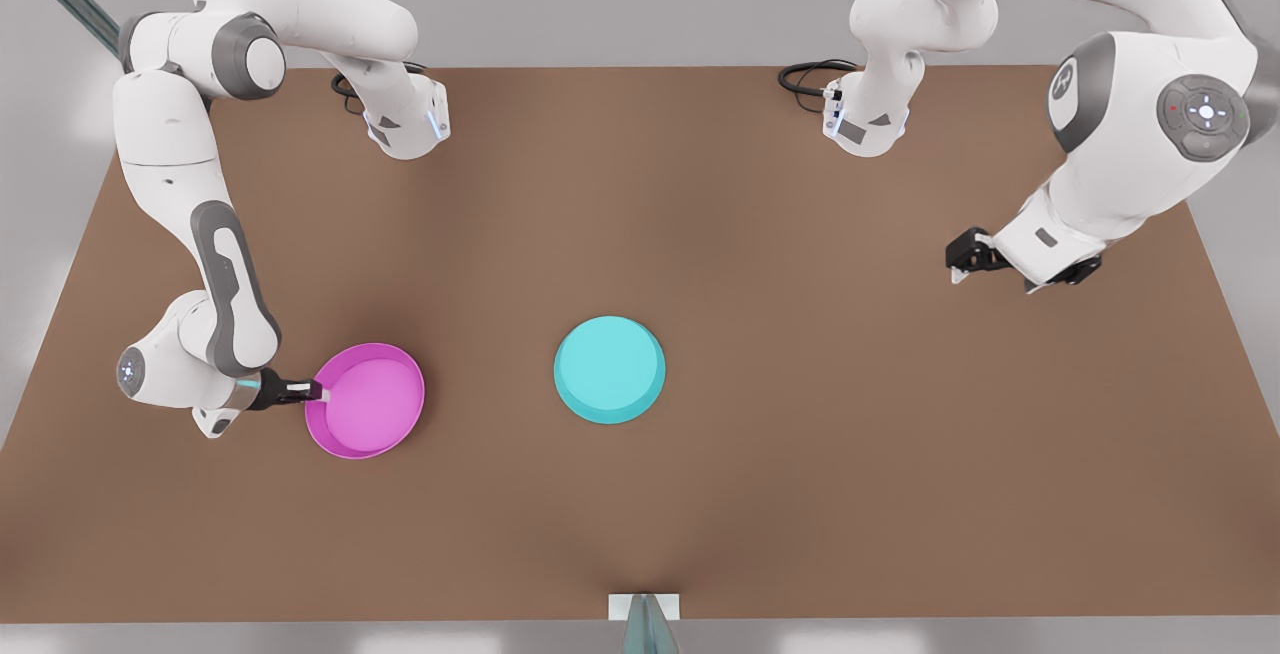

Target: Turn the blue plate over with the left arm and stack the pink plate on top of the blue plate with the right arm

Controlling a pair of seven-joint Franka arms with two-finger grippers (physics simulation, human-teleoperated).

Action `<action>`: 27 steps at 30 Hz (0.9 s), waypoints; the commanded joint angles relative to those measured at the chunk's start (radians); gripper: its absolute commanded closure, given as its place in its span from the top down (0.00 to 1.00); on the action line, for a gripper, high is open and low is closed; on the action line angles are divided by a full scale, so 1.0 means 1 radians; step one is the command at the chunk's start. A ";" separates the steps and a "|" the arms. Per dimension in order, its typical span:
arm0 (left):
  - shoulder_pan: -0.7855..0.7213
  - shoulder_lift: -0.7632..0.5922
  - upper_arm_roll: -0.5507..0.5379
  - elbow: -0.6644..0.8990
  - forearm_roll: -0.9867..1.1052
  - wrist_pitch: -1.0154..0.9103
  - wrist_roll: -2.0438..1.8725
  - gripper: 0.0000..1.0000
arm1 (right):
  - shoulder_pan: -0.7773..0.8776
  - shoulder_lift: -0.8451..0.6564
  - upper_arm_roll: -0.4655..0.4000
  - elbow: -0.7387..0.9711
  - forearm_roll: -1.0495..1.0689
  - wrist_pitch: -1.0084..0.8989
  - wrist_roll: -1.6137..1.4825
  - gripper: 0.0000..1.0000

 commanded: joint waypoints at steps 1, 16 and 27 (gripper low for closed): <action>0.000 0.000 0.000 0.000 -0.001 0.000 0.000 1.00 | 0.000 0.004 0.000 0.002 -0.001 0.002 -0.001 0.35; 0.000 0.003 -0.005 0.000 -0.010 0.002 0.001 1.00 | 0.002 0.016 0.002 0.008 -0.003 0.006 -0.003 0.21; 0.000 0.007 -0.006 0.000 -0.010 0.008 0.003 1.00 | 0.089 -0.047 0.011 0.146 0.012 -0.264 0.109 0.21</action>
